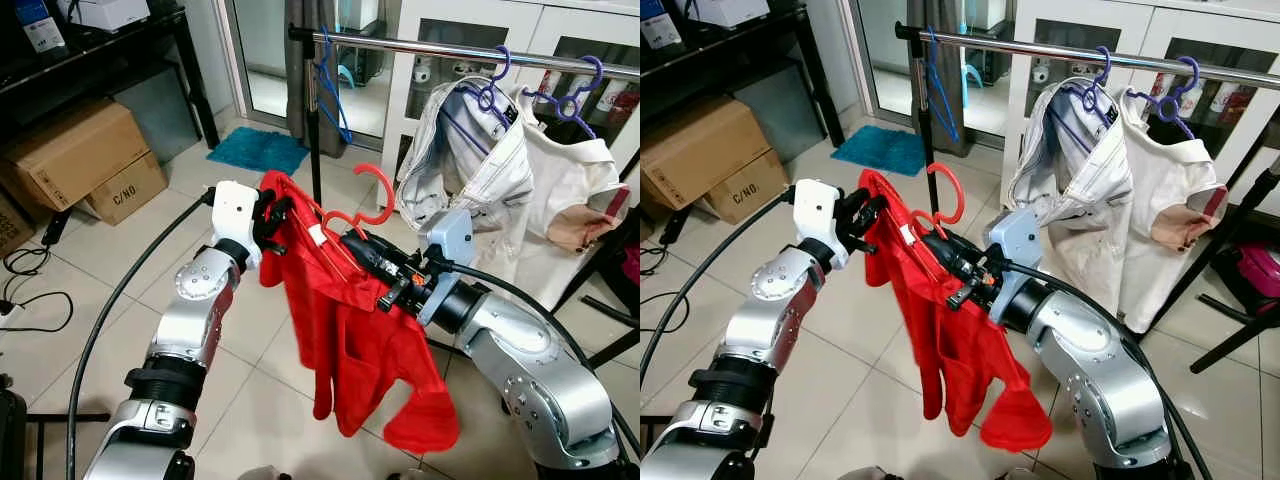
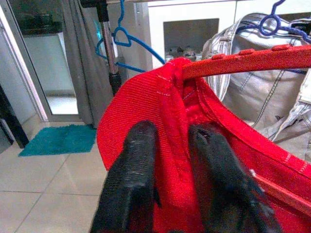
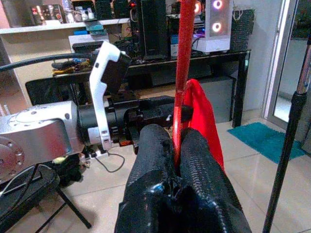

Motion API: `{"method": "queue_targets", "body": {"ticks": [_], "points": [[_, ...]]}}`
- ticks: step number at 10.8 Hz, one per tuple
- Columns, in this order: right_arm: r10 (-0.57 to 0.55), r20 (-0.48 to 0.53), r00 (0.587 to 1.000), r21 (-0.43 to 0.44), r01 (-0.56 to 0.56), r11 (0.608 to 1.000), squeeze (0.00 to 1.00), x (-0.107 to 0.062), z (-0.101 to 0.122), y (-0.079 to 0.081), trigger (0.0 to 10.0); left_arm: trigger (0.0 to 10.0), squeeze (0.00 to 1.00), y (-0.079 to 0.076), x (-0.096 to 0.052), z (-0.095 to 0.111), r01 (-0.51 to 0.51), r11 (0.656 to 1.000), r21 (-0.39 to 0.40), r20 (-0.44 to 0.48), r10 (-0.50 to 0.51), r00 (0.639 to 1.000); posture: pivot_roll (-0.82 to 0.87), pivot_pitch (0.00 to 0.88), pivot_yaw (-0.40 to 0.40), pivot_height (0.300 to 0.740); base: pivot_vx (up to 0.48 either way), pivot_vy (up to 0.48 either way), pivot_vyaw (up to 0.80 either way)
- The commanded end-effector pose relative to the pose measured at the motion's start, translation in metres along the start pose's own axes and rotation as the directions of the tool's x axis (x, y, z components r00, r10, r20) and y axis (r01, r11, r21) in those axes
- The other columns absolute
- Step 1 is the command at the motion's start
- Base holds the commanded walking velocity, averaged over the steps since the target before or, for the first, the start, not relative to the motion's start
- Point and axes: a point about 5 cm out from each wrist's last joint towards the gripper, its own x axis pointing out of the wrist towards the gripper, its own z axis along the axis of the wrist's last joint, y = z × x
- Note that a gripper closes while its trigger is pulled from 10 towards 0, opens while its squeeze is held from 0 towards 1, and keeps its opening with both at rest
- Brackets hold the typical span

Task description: Hang hanger

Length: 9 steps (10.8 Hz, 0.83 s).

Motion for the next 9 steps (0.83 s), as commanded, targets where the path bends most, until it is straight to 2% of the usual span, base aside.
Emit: {"method": "queue_targets", "body": {"ticks": [1, 5, 7, 8, 9], "points": [[0.033, 0.080, 0.996, -0.043, -0.029, 0.999, 0.00, 0.001, 0.016, 0.004, 0.0, 0.0, 0.00, 0.002, 0.000, -0.003, -0.008, 1.000, -0.005, -0.013, 0.007, 1.000, -0.12, 0.000, 0.084, 0.740, 0.000, 0.000, 0.00], [0.020, 0.066, 0.998, -0.047, -0.017, 0.999, 0.00, 0.002, 0.014, 0.002, 0.0, 0.0, 0.00, 0.007, 0.000, -0.001, -0.019, 1.000, -0.019, 0.006, 0.019, 1.000, -0.12, 0.000, 0.079, 0.740, 0.000, 0.000, 0.00], [-0.024, 0.028, 0.999, -0.072, 0.026, 0.997, 0.00, 0.002, 0.010, -0.005, 0.0, 0.0, 0.00, 0.010, -0.001, 0.000, -0.022, 1.000, -0.020, 0.017, 0.022, 1.000, -0.13, 0.000, 0.072, 0.740, 0.000, 0.000, 0.00], [-0.056, -0.008, 0.998, -0.092, 0.055, 0.994, 0.00, 0.001, 0.006, -0.010, 0.0, 0.0, 0.00, 0.012, -0.002, 0.001, -0.023, 1.000, -0.021, 0.027, 0.023, 0.999, -0.13, 0.000, 0.069, 0.740, 0.000, 0.000, 0.00], [-0.098, -0.094, 0.991, -0.124, 0.086, 0.989, 0.00, -0.001, -0.003, -0.017, 0.0, 0.0, 0.00, 0.016, -0.005, 0.008, -0.018, 1.000, -0.002, 0.064, 0.018, 0.998, -0.13, 0.000, 0.065, 0.740, 0.000, 0.000, 0.00]]}}
